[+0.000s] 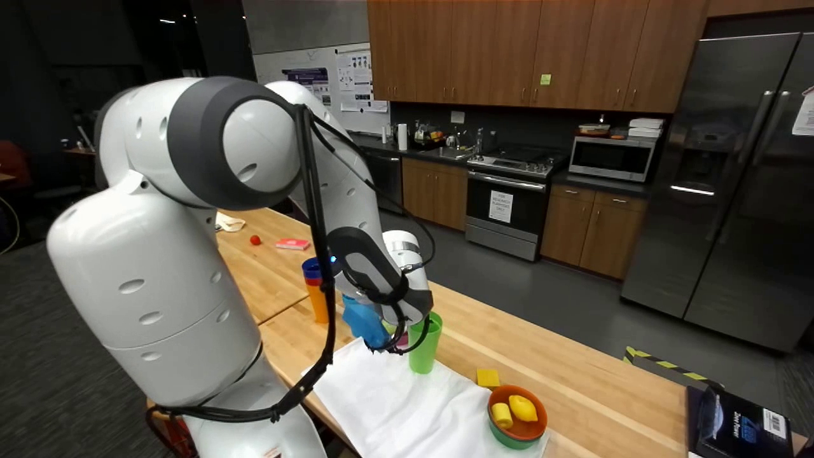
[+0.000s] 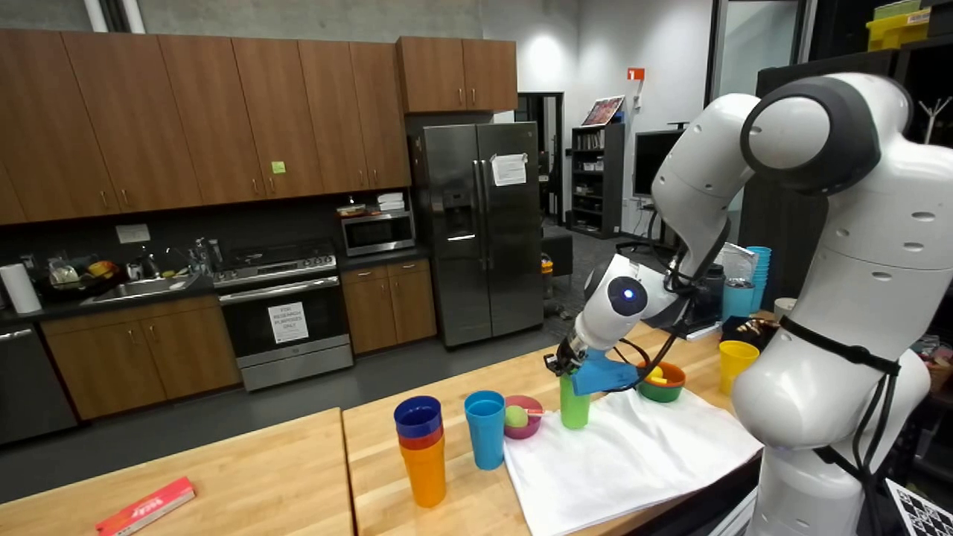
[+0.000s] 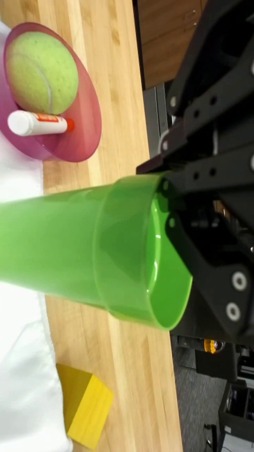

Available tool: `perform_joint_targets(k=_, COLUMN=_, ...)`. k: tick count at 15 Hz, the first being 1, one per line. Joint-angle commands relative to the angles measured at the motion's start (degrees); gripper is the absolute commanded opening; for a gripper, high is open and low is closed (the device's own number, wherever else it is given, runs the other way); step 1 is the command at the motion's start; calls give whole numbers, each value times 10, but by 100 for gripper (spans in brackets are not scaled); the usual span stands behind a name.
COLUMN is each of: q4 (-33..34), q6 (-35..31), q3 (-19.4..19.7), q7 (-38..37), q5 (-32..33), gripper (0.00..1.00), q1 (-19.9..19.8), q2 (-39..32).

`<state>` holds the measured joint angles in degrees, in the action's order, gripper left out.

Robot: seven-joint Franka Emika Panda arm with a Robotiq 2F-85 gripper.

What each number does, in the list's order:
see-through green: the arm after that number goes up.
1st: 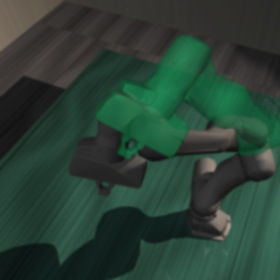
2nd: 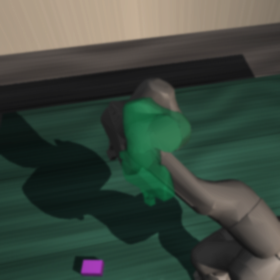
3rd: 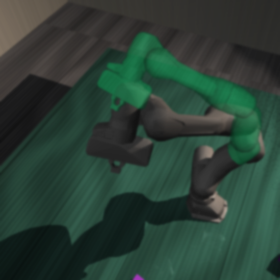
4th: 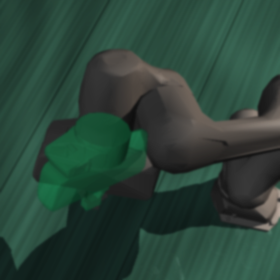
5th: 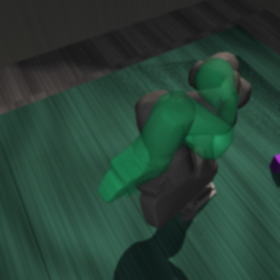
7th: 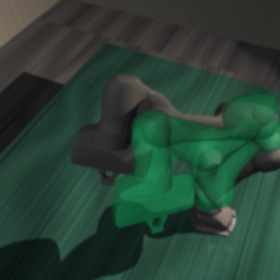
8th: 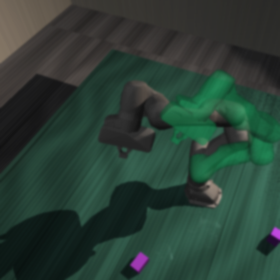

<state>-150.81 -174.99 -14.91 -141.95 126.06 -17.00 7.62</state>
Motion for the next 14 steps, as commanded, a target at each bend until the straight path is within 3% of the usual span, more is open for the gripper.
perform_joint_targets(k=1, q4=-3, q6=-17, q3=2, q7=-38, q5=43, gripper=2, q1=23, q2=24)
perform_joint_targets(k=4, q4=0, q6=-2, q3=3, q7=-64, q5=67, gripper=2, q1=46, q2=22)
perform_joint_targets(k=7, q4=8, q6=21, q3=8, q7=-145, q5=121, gripper=2, q1=82, q2=27)
perform_joint_targets(k=8, q4=10, q6=22, q3=34, q7=-85, q5=66, gripper=2, q1=111, q2=36)
perform_joint_targets(k=14, q4=7, q6=46, q3=102, q7=-71, q5=41, gripper=2, q1=200, q2=51)
